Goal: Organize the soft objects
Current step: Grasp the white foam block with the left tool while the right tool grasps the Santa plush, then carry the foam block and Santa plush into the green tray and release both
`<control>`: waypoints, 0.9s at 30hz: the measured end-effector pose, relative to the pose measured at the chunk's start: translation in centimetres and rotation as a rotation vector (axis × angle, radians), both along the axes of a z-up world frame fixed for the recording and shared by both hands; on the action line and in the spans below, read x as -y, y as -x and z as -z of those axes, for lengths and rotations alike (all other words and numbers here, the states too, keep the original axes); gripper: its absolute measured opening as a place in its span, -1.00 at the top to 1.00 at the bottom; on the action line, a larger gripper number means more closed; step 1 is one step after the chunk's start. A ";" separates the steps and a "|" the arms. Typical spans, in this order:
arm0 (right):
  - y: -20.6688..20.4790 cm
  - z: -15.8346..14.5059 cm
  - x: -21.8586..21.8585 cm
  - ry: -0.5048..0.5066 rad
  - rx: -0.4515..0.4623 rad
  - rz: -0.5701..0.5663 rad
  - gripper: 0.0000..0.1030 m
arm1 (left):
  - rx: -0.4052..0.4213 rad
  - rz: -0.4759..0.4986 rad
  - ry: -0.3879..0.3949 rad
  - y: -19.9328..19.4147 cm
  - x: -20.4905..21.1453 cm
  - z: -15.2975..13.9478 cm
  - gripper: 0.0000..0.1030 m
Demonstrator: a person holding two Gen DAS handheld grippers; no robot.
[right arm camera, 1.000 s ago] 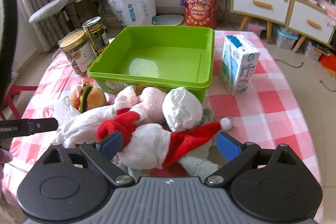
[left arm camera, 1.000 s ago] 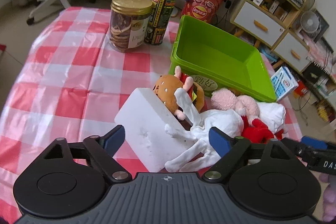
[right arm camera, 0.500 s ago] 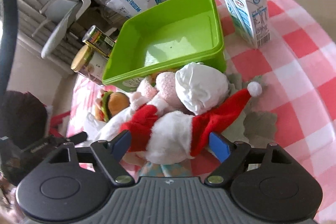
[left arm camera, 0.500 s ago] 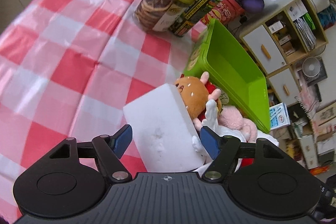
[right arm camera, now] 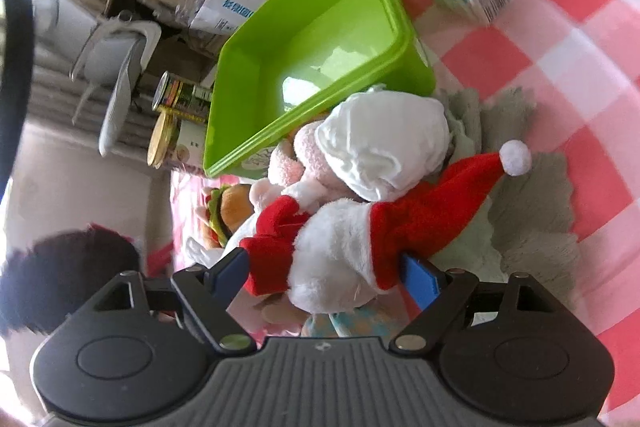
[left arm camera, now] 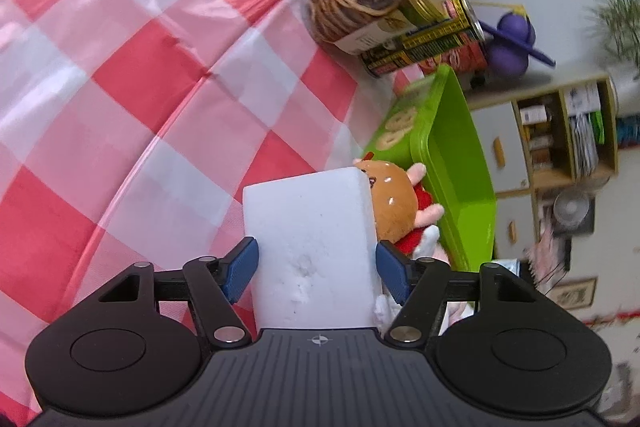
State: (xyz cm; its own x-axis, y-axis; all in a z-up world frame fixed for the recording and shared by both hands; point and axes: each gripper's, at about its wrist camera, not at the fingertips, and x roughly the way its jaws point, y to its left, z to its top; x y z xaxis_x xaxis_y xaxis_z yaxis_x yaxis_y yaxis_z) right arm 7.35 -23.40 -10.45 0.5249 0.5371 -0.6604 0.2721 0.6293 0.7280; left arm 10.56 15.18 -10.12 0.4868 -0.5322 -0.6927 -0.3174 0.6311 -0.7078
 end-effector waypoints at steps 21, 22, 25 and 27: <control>2.2 -2.8 0.3 0.048 0.119 0.036 0.92 | 0.114 0.030 -0.190 1.3 0.4 -3.7 0.56; 2.4 -3.0 0.4 0.048 0.126 0.040 0.92 | 0.123 0.027 -0.206 1.4 0.4 -4.1 0.57; 2.9 -3.7 0.8 0.047 0.142 0.054 0.93 | 0.147 0.018 -0.249 1.8 0.0 -5.1 0.57; 3.0 -4.1 1.0 0.043 0.154 0.065 0.93 | 0.160 0.012 -0.272 2.1 -0.3 -5.7 0.57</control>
